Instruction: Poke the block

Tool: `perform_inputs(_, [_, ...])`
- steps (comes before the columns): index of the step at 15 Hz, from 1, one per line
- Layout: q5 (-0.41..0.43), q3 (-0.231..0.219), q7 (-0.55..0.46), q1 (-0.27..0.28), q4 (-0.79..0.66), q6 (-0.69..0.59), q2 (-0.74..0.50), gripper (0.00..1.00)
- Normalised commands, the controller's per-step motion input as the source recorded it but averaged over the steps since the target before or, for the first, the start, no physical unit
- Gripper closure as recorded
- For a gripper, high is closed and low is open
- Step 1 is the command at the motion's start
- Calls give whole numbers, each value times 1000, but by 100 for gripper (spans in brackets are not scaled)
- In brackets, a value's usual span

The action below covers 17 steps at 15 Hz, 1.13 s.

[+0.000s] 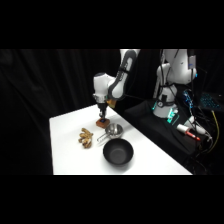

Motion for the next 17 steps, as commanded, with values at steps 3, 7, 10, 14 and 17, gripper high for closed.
perform_inputs(3, [153, 87, -332, -76, 9, -413, -395, 100])
perform_inputs(7, [97, 73, -273, -43, 9, -402, -446, 100])
perform_inputs(10, [30, 64, -200, -11, 28, -355, -416, 100])
perform_inputs(14, [40, 65, -223, -3, 11, -323, -371, 100])
perform_inputs(17, [63, 68, -205, 23, 25, -335, -305, 95])
